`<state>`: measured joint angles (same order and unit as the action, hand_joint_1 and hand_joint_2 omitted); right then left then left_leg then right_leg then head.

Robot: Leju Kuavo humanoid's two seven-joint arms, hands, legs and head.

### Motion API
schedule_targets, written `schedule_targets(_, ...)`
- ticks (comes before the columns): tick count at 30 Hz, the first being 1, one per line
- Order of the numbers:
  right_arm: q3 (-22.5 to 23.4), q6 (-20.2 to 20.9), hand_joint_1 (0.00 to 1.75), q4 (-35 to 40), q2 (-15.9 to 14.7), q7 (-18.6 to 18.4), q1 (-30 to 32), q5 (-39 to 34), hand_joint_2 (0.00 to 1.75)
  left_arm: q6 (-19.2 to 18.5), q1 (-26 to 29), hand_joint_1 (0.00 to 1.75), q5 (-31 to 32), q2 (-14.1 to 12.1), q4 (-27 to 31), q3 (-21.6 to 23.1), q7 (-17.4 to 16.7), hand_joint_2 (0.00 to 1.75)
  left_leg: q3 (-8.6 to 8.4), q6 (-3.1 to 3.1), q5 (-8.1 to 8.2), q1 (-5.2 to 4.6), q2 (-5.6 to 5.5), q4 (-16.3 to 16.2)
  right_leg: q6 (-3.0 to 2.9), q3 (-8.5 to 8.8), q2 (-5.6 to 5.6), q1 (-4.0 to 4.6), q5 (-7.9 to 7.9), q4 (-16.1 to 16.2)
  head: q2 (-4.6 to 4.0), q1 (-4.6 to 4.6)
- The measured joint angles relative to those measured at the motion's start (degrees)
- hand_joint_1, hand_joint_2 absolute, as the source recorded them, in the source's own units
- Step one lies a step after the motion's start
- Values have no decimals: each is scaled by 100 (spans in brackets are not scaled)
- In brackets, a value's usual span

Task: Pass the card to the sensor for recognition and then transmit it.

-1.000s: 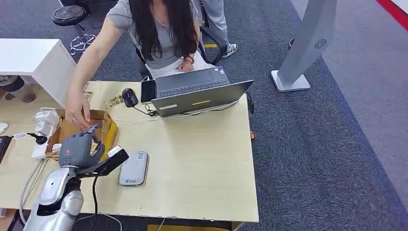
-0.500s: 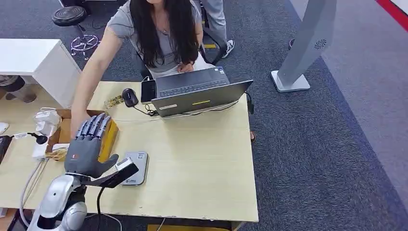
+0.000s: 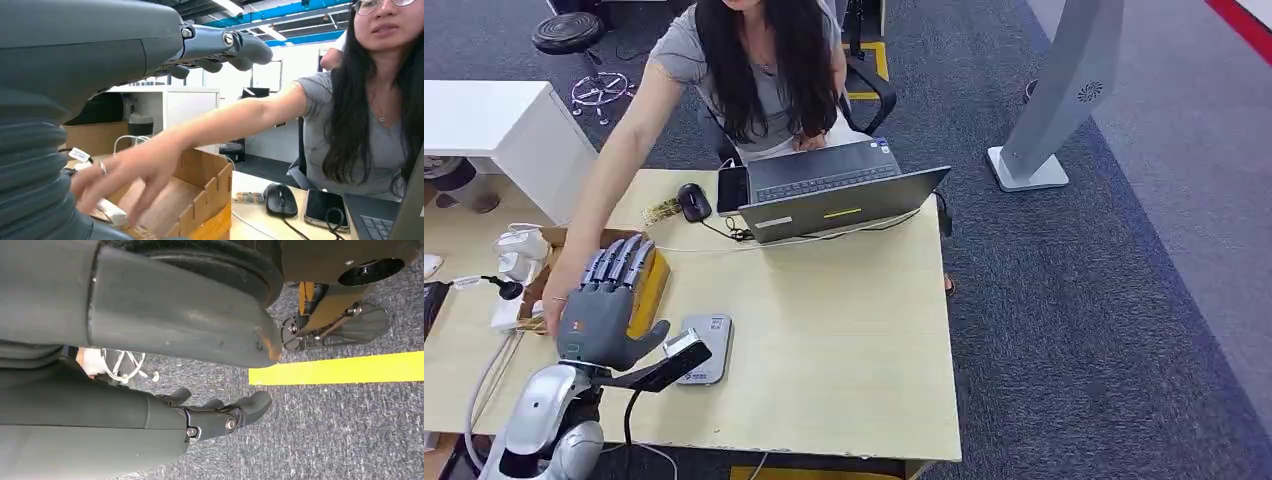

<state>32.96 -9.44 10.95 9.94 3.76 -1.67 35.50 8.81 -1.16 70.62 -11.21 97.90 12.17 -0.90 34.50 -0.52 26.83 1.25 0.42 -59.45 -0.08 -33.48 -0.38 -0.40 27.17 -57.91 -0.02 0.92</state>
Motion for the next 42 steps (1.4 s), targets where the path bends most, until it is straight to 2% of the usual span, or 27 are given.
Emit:
schedule_targets(6,4,2,0,0,0,0,0,13,0,-85,-1,0,-28,-39,0,0,-24,175,0,0,0,0,0,0,0,0,0,0,0,0,0,0)
schedule_targets(7,7,2,0,0,0,0,0,22,0,-103,-1,0,-35,-48,0,0,-24,0,0,0,0,0,0,0,0,0,0,0,0,0,0,0)
schedule_targets(8,18,4,0,0,0,0,-1,28,0,-114,-1,0,-44,-66,0,0,-24,0,0,0,0,0,0,0,0,0,0,0,0,0,0,0)
schedule_targets(9,26,11,0,0,0,0,-1,37,175,-149,-1,0,-46,-79,0,0,-24,0,0,0,0,0,0,0,0,0,0,0,0,0,0,-2)
schedule_targets(15,63,26,0,0,0,0,-1,96,175,-407,-1,0,-22,-225,-50,-2,-411,0,1,0,0,0,0,0,0,0,0,0,0,0,0,-2)
schedule_targets(19,87,26,0,0,0,0,-1,112,175,-420,-1,0,-22,-332,-133,-7,-433,0,1,0,0,1,-1,0,0,0,-1,0,0,0,0,0)
schedule_targets(20,90,26,0,0,0,0,0,112,175,-422,-1,0,-22,-348,-149,-7,-433,175,1,0,0,1,-1,0,0,0,-1,0,0,0,0,-2)
schedule_targets(26,92,46,0,0,0,0,-1,179,175,-472,-9,0,28,-380,-232,-83,-625,175,1,0,0,0,0,0,0,0,0,0,0,0,0,0)
schedule_targets(32,109,52,0,18,-2,0,-7,236,175,-483,-46,0,-77,-380,-512,-407,-527,175,-1,0,0,1,0,0,0,0,1,0,0,0,0,-2)
schedule_targets(42,138,46,0,55,-2,0,-24,236,175,-481,-45,0,-76,-363,-643,-455,-503,175,0,0,0,1,0,0,0,1,1,0,0,0,0,-2)
